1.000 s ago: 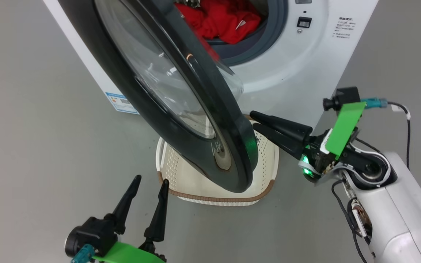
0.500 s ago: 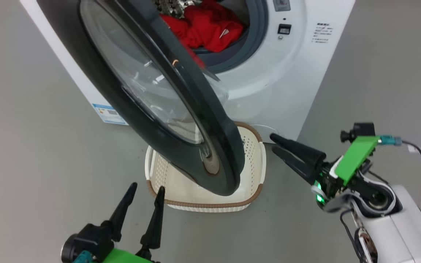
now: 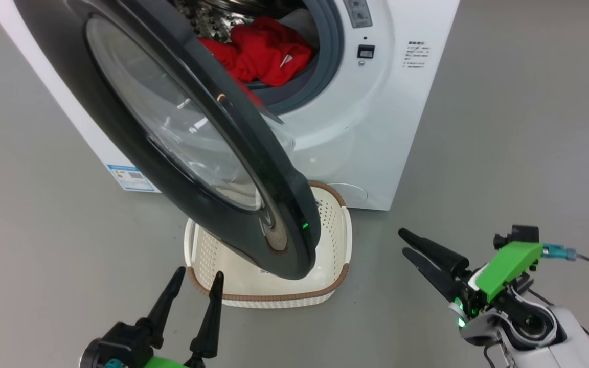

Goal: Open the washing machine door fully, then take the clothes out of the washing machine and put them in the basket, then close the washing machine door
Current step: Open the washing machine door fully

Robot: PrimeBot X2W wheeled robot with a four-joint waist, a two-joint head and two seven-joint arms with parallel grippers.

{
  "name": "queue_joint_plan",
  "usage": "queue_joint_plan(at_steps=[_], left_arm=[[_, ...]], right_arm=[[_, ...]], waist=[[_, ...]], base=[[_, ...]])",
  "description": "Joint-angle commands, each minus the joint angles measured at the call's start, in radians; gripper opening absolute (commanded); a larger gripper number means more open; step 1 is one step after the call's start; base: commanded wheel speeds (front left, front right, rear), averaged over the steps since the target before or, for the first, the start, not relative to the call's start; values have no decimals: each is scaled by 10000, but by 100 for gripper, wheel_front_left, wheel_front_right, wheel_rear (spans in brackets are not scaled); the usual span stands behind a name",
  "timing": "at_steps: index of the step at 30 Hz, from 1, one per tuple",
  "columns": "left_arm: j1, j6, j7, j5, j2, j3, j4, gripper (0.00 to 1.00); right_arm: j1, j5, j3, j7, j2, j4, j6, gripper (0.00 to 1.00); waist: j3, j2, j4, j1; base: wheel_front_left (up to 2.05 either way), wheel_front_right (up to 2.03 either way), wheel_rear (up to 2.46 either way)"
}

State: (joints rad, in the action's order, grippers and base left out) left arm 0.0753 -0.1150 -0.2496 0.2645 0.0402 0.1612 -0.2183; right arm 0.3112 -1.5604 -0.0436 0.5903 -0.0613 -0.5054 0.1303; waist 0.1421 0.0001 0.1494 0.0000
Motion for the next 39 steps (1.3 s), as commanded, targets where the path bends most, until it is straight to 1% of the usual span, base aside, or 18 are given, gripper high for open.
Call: queue_joint_plan(at_steps=[1, 3, 8, 12, 19, 24, 27, 34, 36, 39], left_arm=[[-14, -32, -122, -67, 100, -363, 188, 100], [-23, -40, -122, -74, 100, -400, 185, 100], [-52, -55, -122, -82, 100, -502, 168, 100], [-69, -66, -122, -86, 100, -567, 138, 100], [-41, -78, -122, -71, 100, -641, 95, 100], [-41, -84, -122, -66, 100, -680, 72, 100], [-41, -87, -122, -70, 100, -719, 55, 100], [-5, -100, -122, -76, 100, -754, 11, 100], [-5, -103, -122, -68, 100, -768, 3, 100], [-18, -107, -122, -49, 100, -796, -7, 100]], right_arm=[[-72, 88, -117, -146, 4, 264, 4, 100], [-239, 298, -145, -413, -55, 295, 4, 100], [-674, 1121, -642, -1142, -346, 371, 4, 100], [-967, 1515, -1021, -1801, -561, 393, 4, 100], [-1280, 2331, -1879, -3595, -1192, 580, 4, 100], [-1437, 2681, -2775, -4981, -1774, 918, 4, 100], [-1481, 2902, -3484, -5748, -2191, 1038, 4, 100], [-1257, 3452, -5154, -7776, -3039, 863, 4, 100], [-1136, 3729, -5637, -8186, -3255, 746, 4, 100], [-1003, 3994, -5946, -8472, -3398, 558, 4, 100]], waist=[[-32, -1, -75, 0], [-29, -1, -137, 0], [-9, -1, -295, 0], [-7, -1, -393, 0], [30, -1, -520, 0], [20, -1, -596, 0], [28, -1, -643, 0], [50, -1, -699, 0], [44, -1, -713, 0], [40, -1, -741, 0]], base=[[0, 0, 0], [0, 0, 0], [0, 0, 0], [0, 0, 0], [0, 0, 0], [0, 0, 0], [0, 0, 0], [0, 0, 0], [0, 0, 0], [0, 0, 0]])
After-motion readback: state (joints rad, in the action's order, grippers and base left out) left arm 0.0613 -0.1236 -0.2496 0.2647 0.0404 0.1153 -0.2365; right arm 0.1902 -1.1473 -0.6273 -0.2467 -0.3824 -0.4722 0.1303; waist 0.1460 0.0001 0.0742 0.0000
